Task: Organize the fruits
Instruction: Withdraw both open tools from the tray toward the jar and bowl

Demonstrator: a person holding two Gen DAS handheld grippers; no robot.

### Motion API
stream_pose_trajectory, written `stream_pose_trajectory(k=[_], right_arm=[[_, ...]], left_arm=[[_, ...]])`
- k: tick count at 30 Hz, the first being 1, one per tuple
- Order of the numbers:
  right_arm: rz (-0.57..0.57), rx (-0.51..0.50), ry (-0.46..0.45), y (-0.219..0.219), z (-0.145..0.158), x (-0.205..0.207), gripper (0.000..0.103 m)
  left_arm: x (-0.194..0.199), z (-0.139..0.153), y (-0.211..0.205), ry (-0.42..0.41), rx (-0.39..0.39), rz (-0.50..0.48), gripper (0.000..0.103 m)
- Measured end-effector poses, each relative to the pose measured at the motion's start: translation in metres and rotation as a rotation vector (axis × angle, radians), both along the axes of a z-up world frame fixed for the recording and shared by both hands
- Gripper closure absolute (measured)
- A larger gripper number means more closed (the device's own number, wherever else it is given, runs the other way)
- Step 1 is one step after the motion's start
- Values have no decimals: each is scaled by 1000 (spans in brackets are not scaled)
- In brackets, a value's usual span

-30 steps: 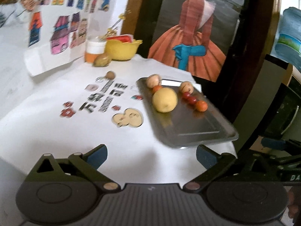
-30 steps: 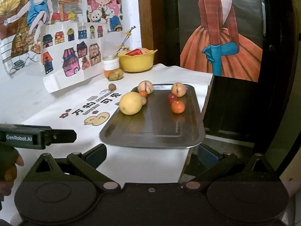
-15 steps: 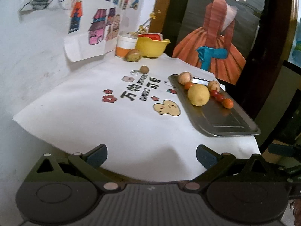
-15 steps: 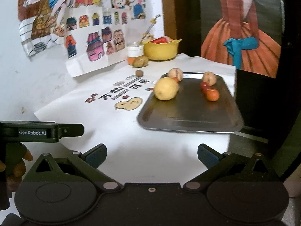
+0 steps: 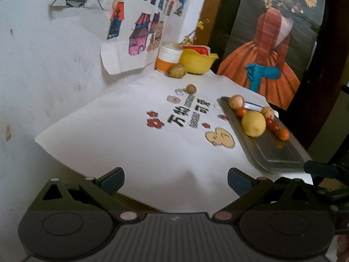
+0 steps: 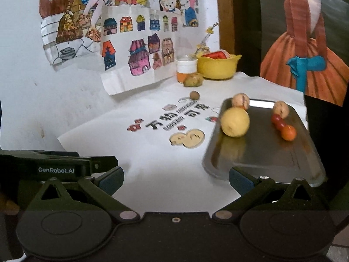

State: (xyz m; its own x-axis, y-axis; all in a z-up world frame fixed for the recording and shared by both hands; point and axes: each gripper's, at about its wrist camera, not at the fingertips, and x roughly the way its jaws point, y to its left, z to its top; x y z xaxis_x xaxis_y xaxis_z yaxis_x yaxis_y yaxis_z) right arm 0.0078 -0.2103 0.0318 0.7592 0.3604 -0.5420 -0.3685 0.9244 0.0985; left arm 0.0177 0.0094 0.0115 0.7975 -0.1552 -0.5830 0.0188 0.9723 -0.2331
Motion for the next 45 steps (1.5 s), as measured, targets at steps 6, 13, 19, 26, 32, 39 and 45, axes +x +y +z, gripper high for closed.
stream_pose_trajectory(k=[6,13,19,26,32,39,45], right_arm=[[11,-3,-23,13,8,25,1],[11,0,-45,15,14,55,1],[-12,-24,-44,8,10,80,1],[-12,-110,-73,0,11,108,1],[28,-195,-101,-1,12,132,1],[100,-281,-147,7,19,160,1],[122,-281,-224,7,47,182,1]], left_arm=[[23,13,5,-44,34,23,1],[57,21,13,-59,41,38,1],[87,20,21,-51,43,62,1],[126,20,22,-43,61,54,1],[164,20,12,-48,101,16,1],[202,23,-1,-38,169,-18,1],[222,43,-4,-93,247,-32,1]])
